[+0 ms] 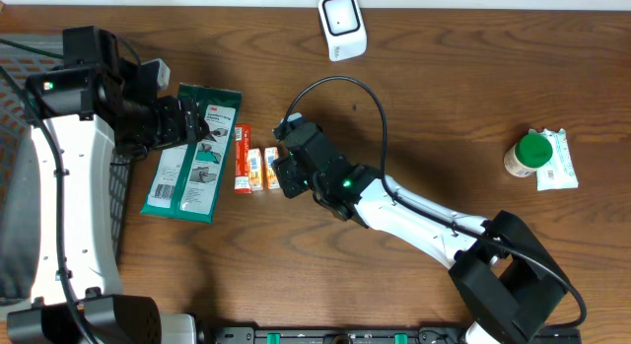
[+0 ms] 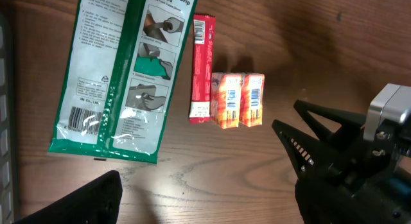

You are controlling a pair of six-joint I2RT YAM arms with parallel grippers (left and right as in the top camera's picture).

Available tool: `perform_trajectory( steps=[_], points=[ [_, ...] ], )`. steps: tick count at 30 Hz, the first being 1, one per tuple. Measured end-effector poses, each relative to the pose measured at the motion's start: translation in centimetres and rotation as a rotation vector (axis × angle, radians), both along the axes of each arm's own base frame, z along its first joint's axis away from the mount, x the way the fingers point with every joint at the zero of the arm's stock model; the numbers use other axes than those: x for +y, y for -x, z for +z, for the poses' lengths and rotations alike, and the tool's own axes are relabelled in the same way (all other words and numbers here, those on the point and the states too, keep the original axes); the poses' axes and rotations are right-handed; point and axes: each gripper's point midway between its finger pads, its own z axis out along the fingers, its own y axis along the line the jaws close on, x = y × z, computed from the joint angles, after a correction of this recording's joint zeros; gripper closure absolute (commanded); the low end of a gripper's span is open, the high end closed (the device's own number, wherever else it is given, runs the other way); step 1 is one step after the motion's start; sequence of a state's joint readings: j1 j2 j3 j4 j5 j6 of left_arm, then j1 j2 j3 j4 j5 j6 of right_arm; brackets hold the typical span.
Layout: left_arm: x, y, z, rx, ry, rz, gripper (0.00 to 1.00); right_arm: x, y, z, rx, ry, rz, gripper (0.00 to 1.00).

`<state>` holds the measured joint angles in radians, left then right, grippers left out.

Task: Scan the item barcode
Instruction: 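Lower the right gripper over the orange tissue packs and grasp one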

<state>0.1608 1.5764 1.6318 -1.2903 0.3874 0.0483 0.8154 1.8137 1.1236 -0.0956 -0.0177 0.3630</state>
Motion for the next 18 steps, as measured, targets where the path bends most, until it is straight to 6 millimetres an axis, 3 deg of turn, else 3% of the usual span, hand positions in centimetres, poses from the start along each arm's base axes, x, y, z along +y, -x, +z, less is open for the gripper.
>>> perform_trajectory(
  steps=[3,11,18],
  points=[
    [0.0,0.0,0.0,0.000,0.000,0.000,0.13,-0.4,-0.4,0.0,-0.010,0.009,-0.030,0.53],
    [0.0,0.0,0.0,0.000,0.000,0.000,0.13,-0.7,-0.9,0.1,-0.004,-0.004,-0.096,0.53],
    [0.0,0.0,0.0,0.000,0.000,0.000,0.13,-0.8,-1.0,-1.8,0.026,0.009,-0.121,0.52]
  ],
)
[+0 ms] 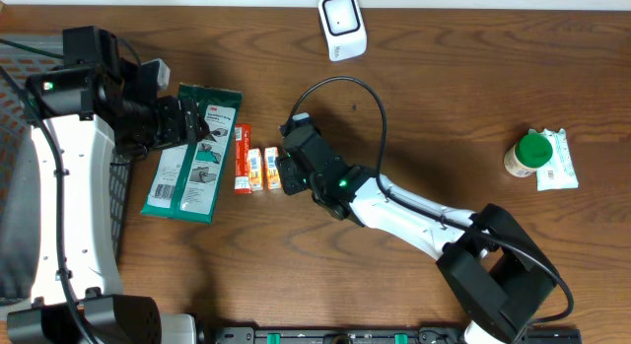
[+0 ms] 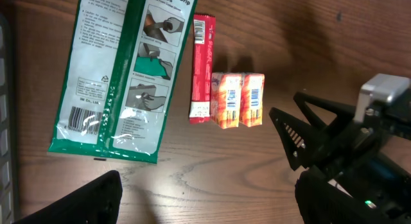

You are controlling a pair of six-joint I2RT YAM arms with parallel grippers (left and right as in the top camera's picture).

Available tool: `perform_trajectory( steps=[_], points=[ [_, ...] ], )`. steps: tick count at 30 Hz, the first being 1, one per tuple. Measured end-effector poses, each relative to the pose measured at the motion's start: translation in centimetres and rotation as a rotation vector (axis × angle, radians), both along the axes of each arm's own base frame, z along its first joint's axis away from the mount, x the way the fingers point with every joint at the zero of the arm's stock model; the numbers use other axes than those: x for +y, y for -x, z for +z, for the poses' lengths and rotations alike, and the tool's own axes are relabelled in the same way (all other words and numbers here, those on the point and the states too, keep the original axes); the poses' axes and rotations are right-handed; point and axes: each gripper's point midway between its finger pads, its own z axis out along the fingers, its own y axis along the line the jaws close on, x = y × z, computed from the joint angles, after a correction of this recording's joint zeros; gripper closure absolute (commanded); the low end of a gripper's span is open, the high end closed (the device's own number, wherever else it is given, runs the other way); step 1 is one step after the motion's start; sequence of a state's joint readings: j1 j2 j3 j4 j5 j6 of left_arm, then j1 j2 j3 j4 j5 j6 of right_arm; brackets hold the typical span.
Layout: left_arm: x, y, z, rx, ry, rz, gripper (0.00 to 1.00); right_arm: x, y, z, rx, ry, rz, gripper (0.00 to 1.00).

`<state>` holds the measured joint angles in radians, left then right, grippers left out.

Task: Scan the item barcode
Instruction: 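Lower the right gripper over the orange tissue packs and grasp one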

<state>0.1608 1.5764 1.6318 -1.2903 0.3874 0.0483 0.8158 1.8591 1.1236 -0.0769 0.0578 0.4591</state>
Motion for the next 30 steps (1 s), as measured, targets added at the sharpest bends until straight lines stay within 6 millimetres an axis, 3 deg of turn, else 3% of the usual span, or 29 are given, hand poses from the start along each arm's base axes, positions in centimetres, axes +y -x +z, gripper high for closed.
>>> perform_trajectory(
  steps=[7,15,30],
  points=[
    [0.0,0.0,0.0,0.000,0.000,0.000,0.13,0.4,0.1,-0.2,-0.001,-0.008,-0.001,0.53],
    [0.0,0.0,0.0,0.000,0.000,0.000,0.13,0.7,0.7,-2.1,0.034,0.011,-0.001,0.53],
    [0.0,0.0,0.0,0.000,0.000,0.000,0.13,1.8,1.5,-1.9,0.027,0.001,0.023,0.51]
  ],
)
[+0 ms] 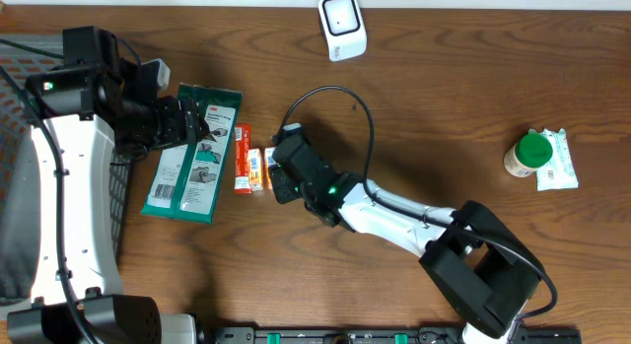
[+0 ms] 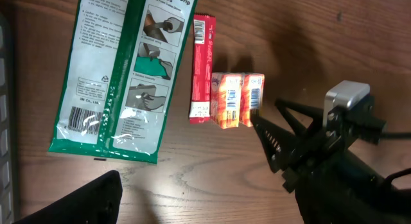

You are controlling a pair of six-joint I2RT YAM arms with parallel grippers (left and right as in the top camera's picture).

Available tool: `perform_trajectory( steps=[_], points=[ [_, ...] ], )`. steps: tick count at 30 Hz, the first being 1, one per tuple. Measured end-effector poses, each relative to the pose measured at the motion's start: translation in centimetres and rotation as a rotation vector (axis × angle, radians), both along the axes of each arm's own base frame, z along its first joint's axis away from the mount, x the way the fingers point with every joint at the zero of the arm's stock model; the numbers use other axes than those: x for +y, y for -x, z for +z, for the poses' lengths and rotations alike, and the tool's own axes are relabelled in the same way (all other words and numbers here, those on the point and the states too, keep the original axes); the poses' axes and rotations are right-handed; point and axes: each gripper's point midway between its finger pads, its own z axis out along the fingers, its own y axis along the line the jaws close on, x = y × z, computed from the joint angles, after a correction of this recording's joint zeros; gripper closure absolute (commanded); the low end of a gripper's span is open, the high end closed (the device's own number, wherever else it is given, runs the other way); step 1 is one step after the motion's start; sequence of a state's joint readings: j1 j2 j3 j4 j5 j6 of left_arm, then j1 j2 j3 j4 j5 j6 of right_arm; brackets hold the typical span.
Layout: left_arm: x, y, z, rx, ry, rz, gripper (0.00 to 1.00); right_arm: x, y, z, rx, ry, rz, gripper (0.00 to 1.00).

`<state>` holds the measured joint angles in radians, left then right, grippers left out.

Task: Scan the item barcode
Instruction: 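Lower the right gripper over the orange tissue packs and grasp one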

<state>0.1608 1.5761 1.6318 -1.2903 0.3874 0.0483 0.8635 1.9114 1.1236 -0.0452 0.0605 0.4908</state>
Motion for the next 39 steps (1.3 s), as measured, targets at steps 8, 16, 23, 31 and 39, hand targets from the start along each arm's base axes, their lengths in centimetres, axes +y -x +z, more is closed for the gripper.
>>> perform_trajectory(
  steps=[8,16,23,31,39],
  points=[
    [0.00,0.00,0.00,0.000,0.000,0.000,0.13,0.29,-0.02,0.22,-0.008,-0.010,0.003,0.54],
    [0.00,0.00,-0.01,0.000,0.000,0.000,0.13,0.29,-0.02,0.22,-0.007,-0.011,0.002,0.55],
    [0.00,0.00,-0.01,0.000,0.000,0.000,0.13,0.32,-0.02,0.23,-0.008,-0.012,0.002,0.55],
    [0.00,0.00,0.00,0.000,0.000,0.000,0.13,0.41,-0.10,-0.63,-0.002,-0.006,0.002,0.54],
    [0.00,0.00,-0.01,0.000,0.000,0.000,0.13,0.59,-0.25,-0.51,-0.009,-0.015,0.001,0.62]
  ],
)
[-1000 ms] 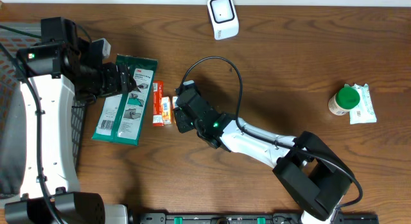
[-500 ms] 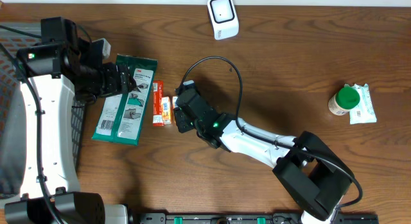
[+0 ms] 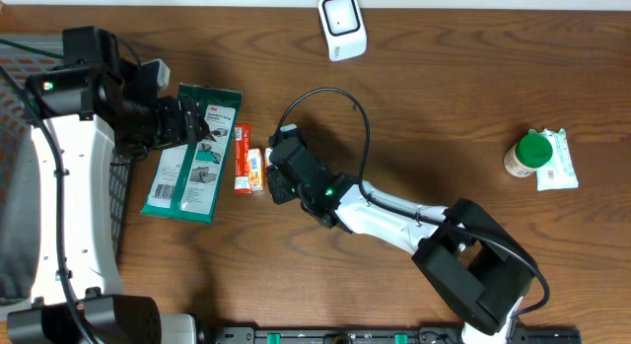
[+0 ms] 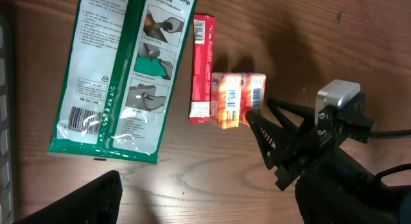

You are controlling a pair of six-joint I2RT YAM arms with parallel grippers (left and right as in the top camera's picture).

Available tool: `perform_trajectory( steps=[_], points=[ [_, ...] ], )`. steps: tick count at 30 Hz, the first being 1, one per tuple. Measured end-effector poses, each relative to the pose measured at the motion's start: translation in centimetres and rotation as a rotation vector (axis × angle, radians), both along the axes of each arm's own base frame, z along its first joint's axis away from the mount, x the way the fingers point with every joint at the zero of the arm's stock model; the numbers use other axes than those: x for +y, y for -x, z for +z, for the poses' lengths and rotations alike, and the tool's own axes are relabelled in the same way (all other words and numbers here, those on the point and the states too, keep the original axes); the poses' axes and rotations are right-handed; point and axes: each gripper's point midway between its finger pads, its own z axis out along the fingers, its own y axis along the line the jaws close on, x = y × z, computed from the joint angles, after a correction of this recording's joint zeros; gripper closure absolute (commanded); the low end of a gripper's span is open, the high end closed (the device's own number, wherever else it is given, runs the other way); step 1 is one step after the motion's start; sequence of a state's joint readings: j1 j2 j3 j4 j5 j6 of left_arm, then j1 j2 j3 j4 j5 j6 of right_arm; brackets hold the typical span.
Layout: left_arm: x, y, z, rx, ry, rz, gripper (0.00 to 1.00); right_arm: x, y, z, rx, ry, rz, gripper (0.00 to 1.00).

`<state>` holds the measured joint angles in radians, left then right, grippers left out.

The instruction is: Scan the item barcode

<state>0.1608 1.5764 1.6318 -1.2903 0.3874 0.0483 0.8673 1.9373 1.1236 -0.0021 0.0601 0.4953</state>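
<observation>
Two small orange boxes with barcodes stand side by side, the left one (image 4: 226, 100) and the right one (image 4: 253, 94), next to a slim red box (image 4: 202, 67). My right gripper (image 4: 258, 110) is open, its fingertips at the lower right corner of the right orange box (image 3: 269, 163); whether they touch it cannot be told. In the overhead view the right gripper (image 3: 275, 176) partly covers that box. The white scanner (image 3: 341, 25) stands at the far edge. My left gripper (image 3: 197, 132) hangs open over the green glove packet (image 3: 192, 167), holding nothing.
A green-capped bottle (image 3: 532, 152) and a white packet (image 3: 558, 159) lie at the far right. The green glove packet (image 4: 115, 70) lies left of the red box (image 3: 240, 157). A dark mesh surface (image 3: 12, 186) borders the table's left edge.
My right gripper has moved a little further left, its open fingertips now at the right orange box's corner. The left arm and the boxes have not moved.
My right gripper stood open well to the right of the orange boxes. At each later moment it was closer to them, still open. Now its tips are at the right orange box. The left gripper stayed open over the green packet throughout.
</observation>
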Motion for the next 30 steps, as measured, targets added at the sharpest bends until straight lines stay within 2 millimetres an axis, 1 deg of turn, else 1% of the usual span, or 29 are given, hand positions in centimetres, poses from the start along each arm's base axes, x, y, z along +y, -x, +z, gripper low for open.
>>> perform_trajectory(
  steps=[3,5,9,11,13,14,18,21,23,26,28,30],
  points=[
    [0.0,0.0,0.0,0.000,0.000,0.000,0.13,0.0,0.0,0.0,0.000,0.000,0.001,0.58],
    [0.0,0.0,0.0,0.000,0.000,0.000,0.13,0.0,0.0,0.0,0.000,0.000,0.000,0.57],
    [0.0,0.0,0.0,0.000,0.000,0.000,0.13,0.1,-0.1,-0.1,-0.001,-0.002,-0.001,0.59],
    [0.0,0.0,0.0,0.000,0.000,0.000,0.13,0.1,-0.1,-0.3,0.001,0.001,0.001,0.67],
    [0.0,0.0,0.0,0.000,0.000,0.000,0.13,0.1,0.0,-0.7,0.005,0.006,0.001,0.80],
    [0.0,0.0,0.0,0.000,0.000,0.000,0.13,0.1,0.0,-0.9,0.008,0.008,0.001,0.83],
    [0.0,0.0,0.0,0.000,0.000,0.000,0.13,0.2,-0.1,-0.9,0.005,0.000,-0.004,0.89],
    [0.0,0.0,0.0,0.000,0.000,0.000,0.13,0.2,-0.1,-0.9,-0.002,0.009,0.008,0.98],
    [0.0,0.0,0.0,0.000,0.000,0.000,0.13,0.0,-0.1,-1.0,-0.006,0.023,0.020,0.99],
    [0.0,0.0,0.0,0.000,0.000,0.000,0.13,-0.8,0.3,-0.7,0.005,0.056,0.026,0.99],
    [0.0,0.0,0.0,0.000,0.000,0.000,0.13,-1.6,0.5,0.4,0.008,0.074,0.023,0.99],
    [0.0,0.0,0.0,0.000,0.000,0.000,0.13,-2.6,0.5,1.8,0.008,0.079,0.013,0.99]
  ],
)
